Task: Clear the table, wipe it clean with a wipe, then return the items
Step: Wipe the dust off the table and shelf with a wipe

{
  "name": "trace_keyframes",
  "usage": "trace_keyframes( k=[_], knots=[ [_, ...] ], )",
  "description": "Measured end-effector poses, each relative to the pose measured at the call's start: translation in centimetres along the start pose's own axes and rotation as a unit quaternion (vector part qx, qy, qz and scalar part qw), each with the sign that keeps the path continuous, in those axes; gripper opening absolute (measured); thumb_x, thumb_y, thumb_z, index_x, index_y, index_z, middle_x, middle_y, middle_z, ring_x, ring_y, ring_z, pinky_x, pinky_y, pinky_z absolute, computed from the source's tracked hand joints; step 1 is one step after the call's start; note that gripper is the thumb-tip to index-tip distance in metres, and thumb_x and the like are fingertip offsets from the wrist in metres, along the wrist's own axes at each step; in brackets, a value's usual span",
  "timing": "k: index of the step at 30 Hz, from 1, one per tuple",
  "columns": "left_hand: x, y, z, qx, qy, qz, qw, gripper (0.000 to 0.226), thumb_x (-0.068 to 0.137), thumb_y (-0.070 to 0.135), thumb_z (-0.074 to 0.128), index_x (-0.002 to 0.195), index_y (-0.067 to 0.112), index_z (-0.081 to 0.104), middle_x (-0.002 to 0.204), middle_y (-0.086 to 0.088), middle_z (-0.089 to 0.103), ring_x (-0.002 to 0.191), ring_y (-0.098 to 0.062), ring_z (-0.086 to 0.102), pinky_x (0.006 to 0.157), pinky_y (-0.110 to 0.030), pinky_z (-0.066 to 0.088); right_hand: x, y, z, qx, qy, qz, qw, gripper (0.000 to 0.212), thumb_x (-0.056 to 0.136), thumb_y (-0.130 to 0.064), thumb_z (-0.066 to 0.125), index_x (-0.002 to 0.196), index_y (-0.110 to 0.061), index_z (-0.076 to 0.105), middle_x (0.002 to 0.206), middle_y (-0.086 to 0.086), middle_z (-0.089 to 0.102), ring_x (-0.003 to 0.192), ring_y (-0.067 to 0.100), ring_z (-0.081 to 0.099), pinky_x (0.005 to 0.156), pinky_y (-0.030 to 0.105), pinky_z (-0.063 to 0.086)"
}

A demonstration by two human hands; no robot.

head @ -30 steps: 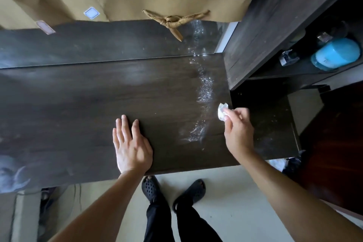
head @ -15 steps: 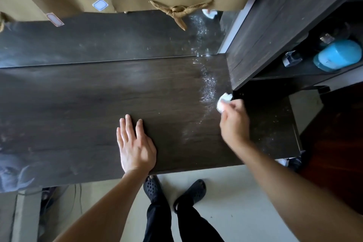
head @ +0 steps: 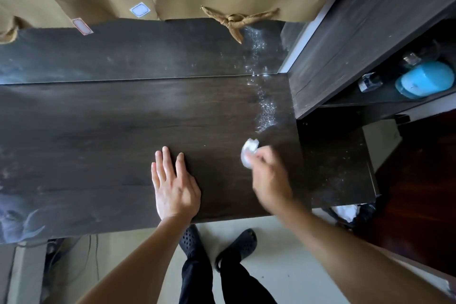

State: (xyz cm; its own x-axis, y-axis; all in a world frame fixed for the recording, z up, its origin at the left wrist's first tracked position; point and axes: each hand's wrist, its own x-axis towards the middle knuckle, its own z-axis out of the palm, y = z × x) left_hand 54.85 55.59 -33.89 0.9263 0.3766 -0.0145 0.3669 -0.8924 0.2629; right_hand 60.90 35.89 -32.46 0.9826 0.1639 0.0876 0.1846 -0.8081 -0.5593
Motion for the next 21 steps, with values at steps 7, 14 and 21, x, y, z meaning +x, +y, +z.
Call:
trace_keyframes(
  k=[7,14,21],
  knots=[
    [0.2,-0.1,0.1,-0.015,0.007,0.003,1.000,0.048,0.086,0.018,0.033,0.129,0.003,0.047,0.147,-0.026,0.031,0.139,-0.042,0.022,0.115,-0.052,0.019,1.5,-0.3,0.3,0.016,-0.086,-0.139,0.986,0.024,0.090,-0.011,0.059,0.105,-0.029,0.064,0.091,-0.003,0.050,0.082,0.013,0.052,0.070,0.021,0.041],
    [0.0,-0.4,0.4,-0.027,0.016,0.006,0.999,0.047,0.085,0.015,0.035,0.128,0.003,0.049,0.147,-0.026,0.032,0.139,-0.041,0.023,0.114,-0.051,0.019,0.9,-4.0,2.5,0.000,-0.076,-0.139,0.987,0.033,0.089,-0.006,0.054,0.113,-0.027,0.064,0.090,0.000,0.049,0.083,0.017,0.048,0.069,0.030,0.045],
    [0.2,-0.4,0.5,-0.046,0.031,0.009,0.998,0.045,0.084,0.010,0.034,0.125,0.003,0.051,0.145,-0.026,0.035,0.138,-0.042,0.025,0.114,-0.051,0.020,5.3,-2.3,2.2,-0.014,-0.077,-0.142,0.987,0.040,0.085,0.000,0.047,0.111,-0.022,0.066,0.093,0.006,0.052,0.083,0.024,0.051,0.069,0.038,0.050]
  ],
)
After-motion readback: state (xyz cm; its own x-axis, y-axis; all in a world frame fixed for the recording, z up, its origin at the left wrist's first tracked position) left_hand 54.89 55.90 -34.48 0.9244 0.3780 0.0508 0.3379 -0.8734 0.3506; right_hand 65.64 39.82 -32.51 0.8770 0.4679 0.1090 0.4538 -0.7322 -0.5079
